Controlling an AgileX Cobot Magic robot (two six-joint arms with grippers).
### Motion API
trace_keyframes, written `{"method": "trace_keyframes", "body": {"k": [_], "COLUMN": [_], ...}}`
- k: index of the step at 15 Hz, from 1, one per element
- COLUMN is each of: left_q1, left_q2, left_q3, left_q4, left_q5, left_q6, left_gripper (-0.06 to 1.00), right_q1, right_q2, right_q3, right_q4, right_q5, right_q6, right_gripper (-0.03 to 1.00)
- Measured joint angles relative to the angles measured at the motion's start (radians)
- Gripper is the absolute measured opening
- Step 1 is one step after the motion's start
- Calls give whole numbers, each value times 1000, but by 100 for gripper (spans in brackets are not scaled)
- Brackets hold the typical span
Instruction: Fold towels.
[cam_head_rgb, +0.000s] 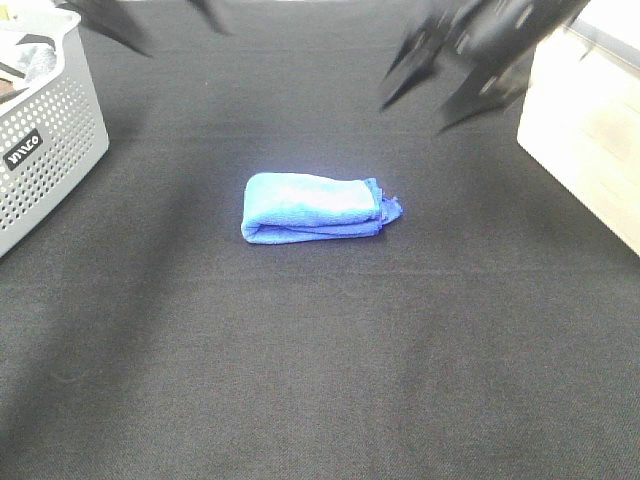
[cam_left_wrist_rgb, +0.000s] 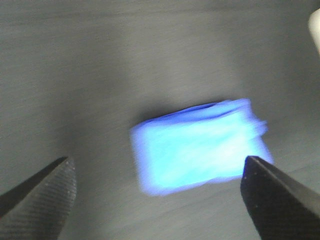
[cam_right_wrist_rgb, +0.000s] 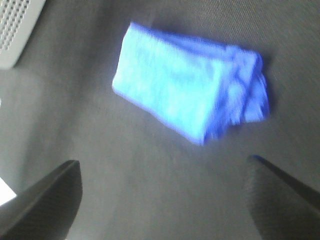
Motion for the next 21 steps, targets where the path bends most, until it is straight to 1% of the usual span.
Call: {"method": "trace_keyframes", "body": {"k": [2,3,4,6,7,8,9,10,11,14,15,17,19,21], "left_q1": [-2,-7,-10,-11,-11,-11,-11,-11,-11,-11,-11,-11,-11,-11], "left_q2": [-83,-164,-225,-383,-478,-626,-729,-786,-947,-1280,-1401,-1615,-1816,-1955], "left_q3": [22,69,118,266,369,540,643,688,851,1122,1201,1314,1405,1475], "left_q4": [63,93,108,115,115,115,115,115,116,117,118,118,118,118], "left_q5": [2,3,3,3,3,3,5,5,6,8,10,11,11,11], "left_q6": [-1,-1,-1,-1,-1,-1,-1,-1,-1,0,7,56,113,159], "left_gripper": [85,85,85,85,85,85,85,85,85,85,85,85,85,85], "right_q1": [1,1,1,1,1,1,1,1,1,1,1,1,1,1], "right_q2": [-75,-129,-170,-272,-333,-443,-527,-572,-700,-954,-1047,-1223,-1401,-1559], "right_q3": [0,0,0,25,66,157,229,272,407,659,739,865,990,1069], "right_q4": [-83,-156,-204,-271,-294,-322,-333,-338,-351,-360,-361,-367,-404,-455], "right_q5": [66,79,80,81,81,81,82,82,89,67,62,52,52,50], "right_q6": [90,147,175,207,211,214,214,215,215,217,217,217,215,215], "right_gripper": [82,82,82,82,82,82,82,82,82,82,82,82,82,82]}}
